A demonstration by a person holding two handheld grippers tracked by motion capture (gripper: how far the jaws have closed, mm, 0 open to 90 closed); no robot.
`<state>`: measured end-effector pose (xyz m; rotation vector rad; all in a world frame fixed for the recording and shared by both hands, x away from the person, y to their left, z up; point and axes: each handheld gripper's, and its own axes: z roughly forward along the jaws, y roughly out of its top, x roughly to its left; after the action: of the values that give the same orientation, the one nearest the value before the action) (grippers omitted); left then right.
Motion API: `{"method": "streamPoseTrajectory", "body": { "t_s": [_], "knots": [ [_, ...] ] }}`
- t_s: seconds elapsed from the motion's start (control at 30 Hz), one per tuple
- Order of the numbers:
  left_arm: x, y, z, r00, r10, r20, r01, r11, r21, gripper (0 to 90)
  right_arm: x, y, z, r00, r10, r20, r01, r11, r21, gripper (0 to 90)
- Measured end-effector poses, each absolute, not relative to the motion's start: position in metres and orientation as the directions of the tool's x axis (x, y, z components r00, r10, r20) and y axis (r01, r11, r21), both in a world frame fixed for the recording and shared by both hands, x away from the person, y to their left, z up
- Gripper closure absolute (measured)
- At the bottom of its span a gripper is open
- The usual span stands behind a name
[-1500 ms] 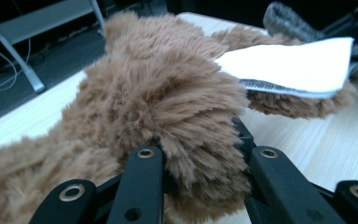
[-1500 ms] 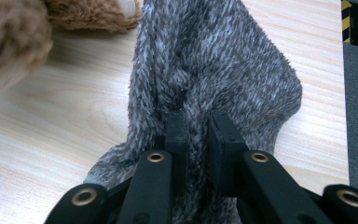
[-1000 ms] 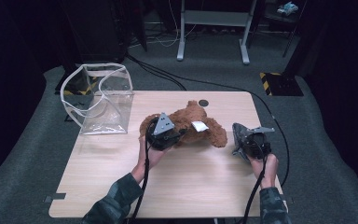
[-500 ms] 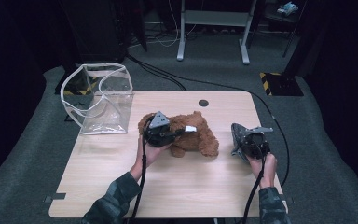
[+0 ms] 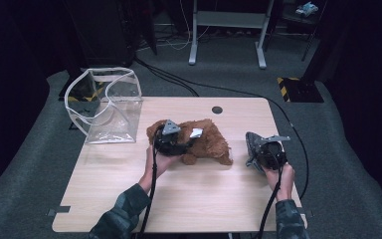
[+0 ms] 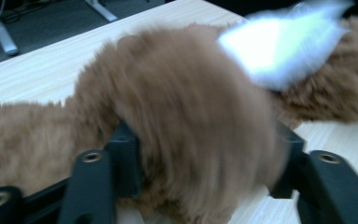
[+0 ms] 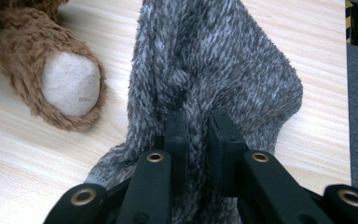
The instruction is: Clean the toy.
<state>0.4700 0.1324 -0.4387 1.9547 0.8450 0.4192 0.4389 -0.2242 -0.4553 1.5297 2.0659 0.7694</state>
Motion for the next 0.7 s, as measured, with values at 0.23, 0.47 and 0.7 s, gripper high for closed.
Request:
{"method": "streamPoseTrajectory", "body": {
  "t_s": [0.23, 0.47, 0.7],
  "knots": [
    [0.456, 0.123, -0.46, 0.68, 0.733, -0.015, 0.422, -0.374, 0.826, 33.1, 0.439, -0.224, -0.456, -0.284, 0.958, -0.032, 0.704, 0.231, 0.671, 79.0],
    [0.465, 0.113, -0.477, 0.631, 0.776, -0.008, 0.478, -0.381, 0.792, 27.4, 0.44, -0.222, -0.457, -0.29, 0.957, -0.032, 0.704, 0.236, 0.67, 79.0],
    [0.473, 0.109, -0.495, 0.591, 0.806, -0.018, 0.537, -0.377, 0.754, 25.8, 0.439, -0.223, -0.458, -0.29, 0.957, -0.033, 0.703, 0.236, 0.671, 79.0]
  ]
}}
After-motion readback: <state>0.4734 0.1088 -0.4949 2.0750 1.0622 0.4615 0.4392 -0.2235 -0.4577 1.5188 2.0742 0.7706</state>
